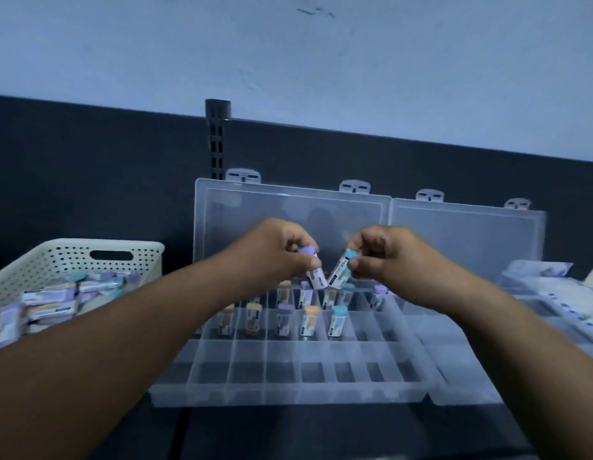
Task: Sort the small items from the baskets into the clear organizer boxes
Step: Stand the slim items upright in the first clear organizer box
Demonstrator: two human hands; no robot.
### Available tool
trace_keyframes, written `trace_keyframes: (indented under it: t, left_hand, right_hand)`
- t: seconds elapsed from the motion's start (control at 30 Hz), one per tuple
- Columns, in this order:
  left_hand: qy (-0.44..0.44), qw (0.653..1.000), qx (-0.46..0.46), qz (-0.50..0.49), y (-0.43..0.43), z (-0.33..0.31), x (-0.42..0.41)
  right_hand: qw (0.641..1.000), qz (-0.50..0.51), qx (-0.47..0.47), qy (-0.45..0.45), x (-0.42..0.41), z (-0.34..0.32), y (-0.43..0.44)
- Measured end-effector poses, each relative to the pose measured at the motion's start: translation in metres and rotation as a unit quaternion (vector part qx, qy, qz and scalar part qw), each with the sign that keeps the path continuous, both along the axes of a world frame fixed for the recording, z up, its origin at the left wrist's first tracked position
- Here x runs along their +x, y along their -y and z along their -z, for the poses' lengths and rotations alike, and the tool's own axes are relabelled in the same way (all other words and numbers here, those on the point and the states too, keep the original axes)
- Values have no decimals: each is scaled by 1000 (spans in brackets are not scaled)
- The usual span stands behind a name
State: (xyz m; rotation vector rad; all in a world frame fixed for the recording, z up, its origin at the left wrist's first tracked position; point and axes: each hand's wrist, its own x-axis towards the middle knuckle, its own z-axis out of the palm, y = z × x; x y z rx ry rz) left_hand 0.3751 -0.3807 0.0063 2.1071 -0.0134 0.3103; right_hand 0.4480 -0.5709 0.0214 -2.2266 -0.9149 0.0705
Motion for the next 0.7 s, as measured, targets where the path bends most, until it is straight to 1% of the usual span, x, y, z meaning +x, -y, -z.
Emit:
trace_keyframes:
  t: [0.07,0.2,0.33,0.57,0.7]
  left_hand:
    - [-12,1000,7,9,17,3,10]
    - [-9,997,71,10,45,10,24]
    - [-15,992,121,-4,72,16,36]
    - [-47,968,247,-12,96,33,54]
    - [-74,957,282,-11,100,44,61]
  right_hand:
    - [1000,9,-13,4,6,3,16]
    - [996,26,-73,44,20,14,42]
    - [993,27,-103,59,34,26,62]
    - [989,1,-136,49,51,47,79]
    - [987,-9,-150,49,55,58,79]
